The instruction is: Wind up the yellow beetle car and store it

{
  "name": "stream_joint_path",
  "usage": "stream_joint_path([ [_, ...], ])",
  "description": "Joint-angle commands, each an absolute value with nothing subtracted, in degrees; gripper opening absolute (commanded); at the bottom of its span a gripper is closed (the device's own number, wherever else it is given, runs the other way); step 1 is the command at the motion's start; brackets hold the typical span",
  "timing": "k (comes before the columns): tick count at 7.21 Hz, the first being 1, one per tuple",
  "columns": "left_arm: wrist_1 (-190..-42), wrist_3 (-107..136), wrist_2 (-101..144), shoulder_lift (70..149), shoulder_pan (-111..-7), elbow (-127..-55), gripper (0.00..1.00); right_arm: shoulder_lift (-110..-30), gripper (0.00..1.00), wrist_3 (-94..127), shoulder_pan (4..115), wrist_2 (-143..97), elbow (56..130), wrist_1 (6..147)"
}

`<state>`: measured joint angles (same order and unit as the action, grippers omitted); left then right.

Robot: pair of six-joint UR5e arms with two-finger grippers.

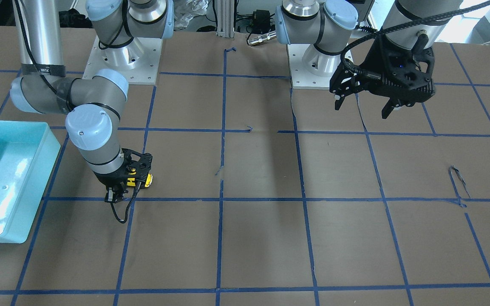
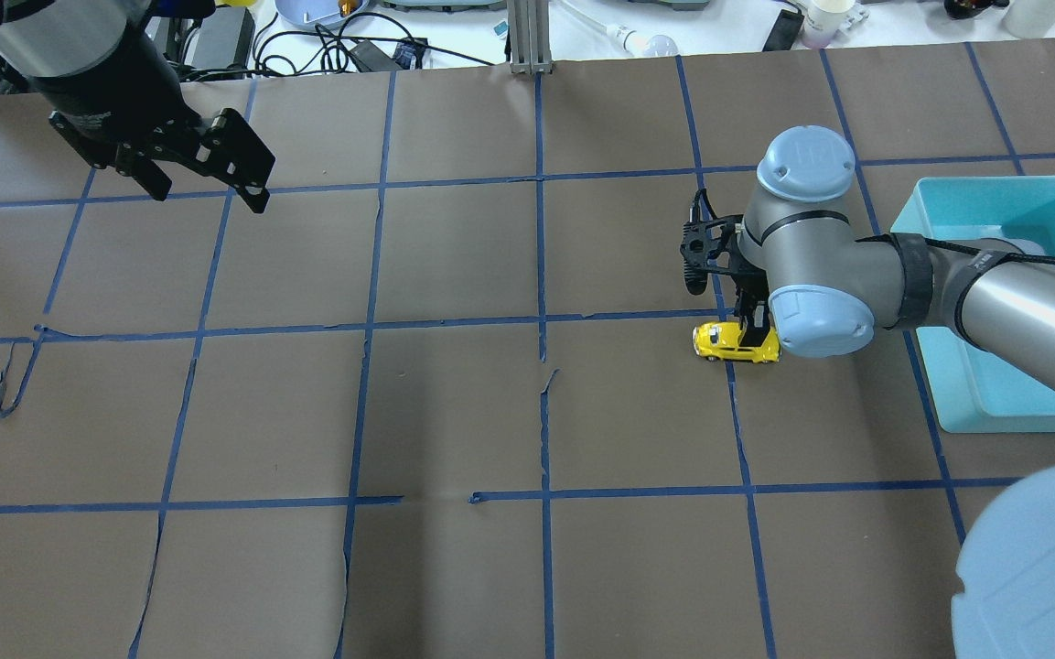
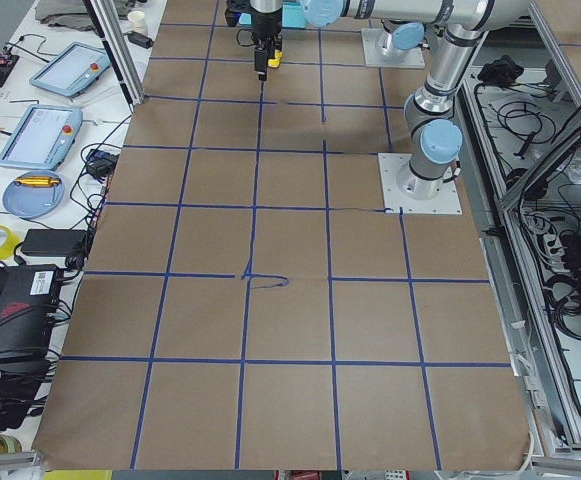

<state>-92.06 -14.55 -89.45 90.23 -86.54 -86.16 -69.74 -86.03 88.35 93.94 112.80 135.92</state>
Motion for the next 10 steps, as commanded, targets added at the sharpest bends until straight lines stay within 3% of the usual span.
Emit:
stream_joint_path([
  [1,-92.0,-14.6,-89.4,90.2,-86.5,-86.2,1.0,-73.5,0.0,-86.0,84.4,93.2,106.9,128.3],
  [3,-92.0,-14.8,-89.5,90.2,-86.3,-86.2,1.0,-75.4,0.0,-86.0,79.5,93.2,97.9,110.4],
  [4,-92.0,-14.8,-89.5,90.2,-86.3,-86.2,1.0,-75.5,0.0,-84.8,79.6,92.7,97.1,106.1],
  [5,-91.9,-14.8,-89.4,90.2,-86.3,-86.3,1.0,-74.8,0.37,-84.5,80.2,90.1,97.7,106.3],
  [6,-91.9,-14.7,-89.4,90.2,-86.3,-86.3,1.0,-73.8,0.99,-84.5,80.6,83.5,99.3,106.8],
  [10,-91.9,-14.8,-89.4,90.2,-86.3,-86.2,1.0,-73.7,1.0,-78.8,87.7,84.2,113.3,124.1],
])
